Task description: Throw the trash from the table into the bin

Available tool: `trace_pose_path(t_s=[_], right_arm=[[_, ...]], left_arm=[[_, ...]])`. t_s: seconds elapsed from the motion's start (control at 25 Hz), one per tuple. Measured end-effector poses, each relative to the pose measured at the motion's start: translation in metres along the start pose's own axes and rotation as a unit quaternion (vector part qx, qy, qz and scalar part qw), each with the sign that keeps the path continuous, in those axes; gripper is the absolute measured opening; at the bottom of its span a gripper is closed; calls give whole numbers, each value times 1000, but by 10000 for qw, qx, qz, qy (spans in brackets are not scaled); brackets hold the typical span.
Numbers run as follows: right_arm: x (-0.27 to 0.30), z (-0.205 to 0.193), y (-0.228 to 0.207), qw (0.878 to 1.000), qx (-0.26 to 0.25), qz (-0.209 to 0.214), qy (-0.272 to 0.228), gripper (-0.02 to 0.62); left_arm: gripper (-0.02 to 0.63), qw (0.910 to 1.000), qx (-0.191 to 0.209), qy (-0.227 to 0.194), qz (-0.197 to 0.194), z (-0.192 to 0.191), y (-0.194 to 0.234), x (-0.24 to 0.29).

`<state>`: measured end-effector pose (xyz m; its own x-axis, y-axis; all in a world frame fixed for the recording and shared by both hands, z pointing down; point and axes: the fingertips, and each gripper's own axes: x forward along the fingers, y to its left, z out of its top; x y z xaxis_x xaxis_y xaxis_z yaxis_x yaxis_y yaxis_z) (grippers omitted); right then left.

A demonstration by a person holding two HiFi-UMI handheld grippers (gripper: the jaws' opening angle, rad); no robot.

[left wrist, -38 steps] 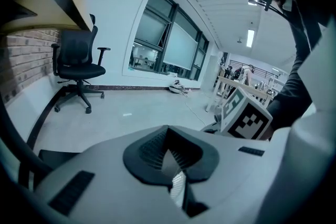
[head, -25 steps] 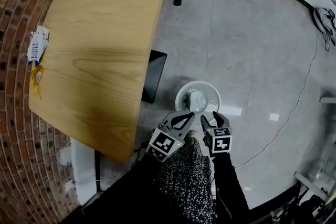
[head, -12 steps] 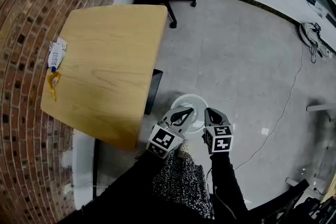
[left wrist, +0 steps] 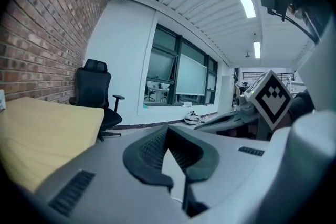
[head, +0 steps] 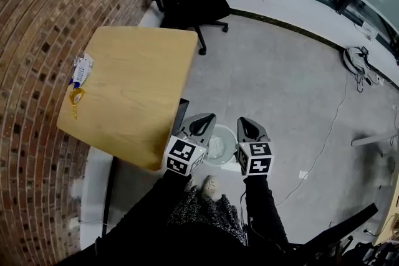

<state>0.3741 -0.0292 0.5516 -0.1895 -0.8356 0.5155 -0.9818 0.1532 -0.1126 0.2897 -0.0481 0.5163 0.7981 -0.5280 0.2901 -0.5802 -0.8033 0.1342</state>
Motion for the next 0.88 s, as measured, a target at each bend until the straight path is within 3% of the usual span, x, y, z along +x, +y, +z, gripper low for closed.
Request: trace_pose_path(t_s=[0.36,0.68,0.88], right_arm=[[-9,76,50,9920,-872,709,-575,12],[17,100,148,9780,-1110,1633,-671,12],[32,114,224,9677,-1301,2046,-695,12]], left_arm=[[6,9938,-32,-509,992,52,45,-62],[6,9715,-240,-697,2254,47,112,-172],[6,9600,-400,-850,2639,39,149,-234]])
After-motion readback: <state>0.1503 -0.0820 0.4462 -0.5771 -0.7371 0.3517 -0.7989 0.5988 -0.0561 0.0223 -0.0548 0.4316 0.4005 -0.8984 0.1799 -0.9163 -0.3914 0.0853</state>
